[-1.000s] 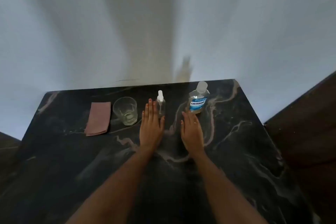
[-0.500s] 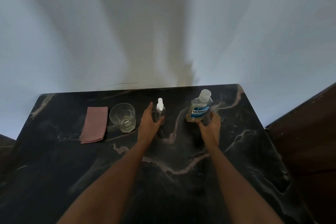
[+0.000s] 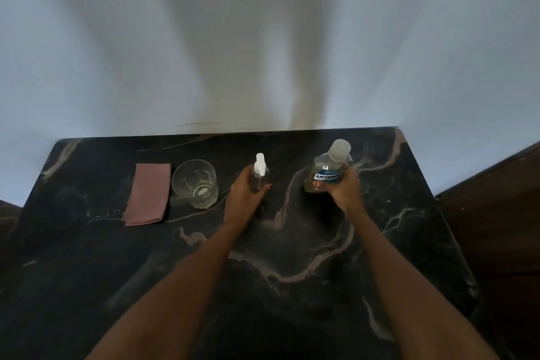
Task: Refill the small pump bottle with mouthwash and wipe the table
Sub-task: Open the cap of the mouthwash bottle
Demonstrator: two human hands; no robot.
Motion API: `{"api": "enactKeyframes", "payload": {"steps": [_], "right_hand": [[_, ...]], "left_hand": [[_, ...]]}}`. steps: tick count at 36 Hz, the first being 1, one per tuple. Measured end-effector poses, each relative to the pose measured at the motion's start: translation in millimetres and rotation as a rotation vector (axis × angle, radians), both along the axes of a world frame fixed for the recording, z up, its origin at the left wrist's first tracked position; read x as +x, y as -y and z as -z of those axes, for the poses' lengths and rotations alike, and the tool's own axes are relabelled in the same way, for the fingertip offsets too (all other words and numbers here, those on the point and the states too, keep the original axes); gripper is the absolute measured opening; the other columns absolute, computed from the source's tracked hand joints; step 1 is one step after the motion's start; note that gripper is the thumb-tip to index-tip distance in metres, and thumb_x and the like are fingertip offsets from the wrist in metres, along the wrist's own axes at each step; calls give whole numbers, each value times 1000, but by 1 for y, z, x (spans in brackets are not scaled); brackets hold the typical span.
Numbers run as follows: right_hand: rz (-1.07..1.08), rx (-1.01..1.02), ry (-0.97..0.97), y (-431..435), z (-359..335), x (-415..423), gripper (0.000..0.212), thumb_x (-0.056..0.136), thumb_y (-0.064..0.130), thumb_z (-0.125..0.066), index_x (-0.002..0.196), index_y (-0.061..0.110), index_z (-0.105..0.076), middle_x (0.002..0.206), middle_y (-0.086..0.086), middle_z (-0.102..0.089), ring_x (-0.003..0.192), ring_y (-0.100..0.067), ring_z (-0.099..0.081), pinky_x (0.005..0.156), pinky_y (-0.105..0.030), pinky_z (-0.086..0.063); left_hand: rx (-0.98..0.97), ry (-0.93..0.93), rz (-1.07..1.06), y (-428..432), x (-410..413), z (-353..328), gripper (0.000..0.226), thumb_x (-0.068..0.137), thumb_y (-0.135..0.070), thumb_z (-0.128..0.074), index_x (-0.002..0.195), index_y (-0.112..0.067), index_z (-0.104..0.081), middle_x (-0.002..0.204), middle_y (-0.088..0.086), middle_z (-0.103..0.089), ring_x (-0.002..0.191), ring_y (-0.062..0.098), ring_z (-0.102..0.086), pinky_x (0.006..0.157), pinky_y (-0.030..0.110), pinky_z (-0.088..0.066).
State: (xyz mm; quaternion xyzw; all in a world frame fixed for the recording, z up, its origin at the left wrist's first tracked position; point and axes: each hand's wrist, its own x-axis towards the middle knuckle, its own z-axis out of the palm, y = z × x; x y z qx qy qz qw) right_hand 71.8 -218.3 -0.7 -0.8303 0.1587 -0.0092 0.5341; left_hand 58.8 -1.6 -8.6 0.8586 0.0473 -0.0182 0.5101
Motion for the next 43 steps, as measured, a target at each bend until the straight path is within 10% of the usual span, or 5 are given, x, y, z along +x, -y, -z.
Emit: {"api": "enactKeyframes", "payload": {"steps": [29, 35, 43], "right_hand": [[34, 45, 49, 0, -15, -132, 79, 63, 1, -79, 131, 7, -39, 119, -12, -58, 110, -27, -56, 95, -37, -46], [14, 3, 29, -5, -6, -177, 82, 59, 3, -81, 130, 10, -40, 115, -4, -58, 104, -15, -53, 89, -27, -42], [49, 17, 22, -5, 1, -222, 76, 59, 5, -82, 124, 15, -44, 102, 8, -56, 95, -11, -56, 82, -23, -44]], "left_hand": [[-92, 116, 100, 4, -124, -23, 42, 71, -20, -75, 109, -21, -55, 103, -6, -64, 91, 5, -61, 78, 13, -48], [-85, 20, 146, 1, -168, -18, 48, 76, -25, -70, 119, -20, -50, 116, -1, -60, 107, 14, -56, 91, 42, -50], [-101, -14, 150, 4, -205, -12, 49, 72, -20, -74, 116, -20, -52, 118, 1, -61, 107, 12, -57, 92, 34, -49]]}}
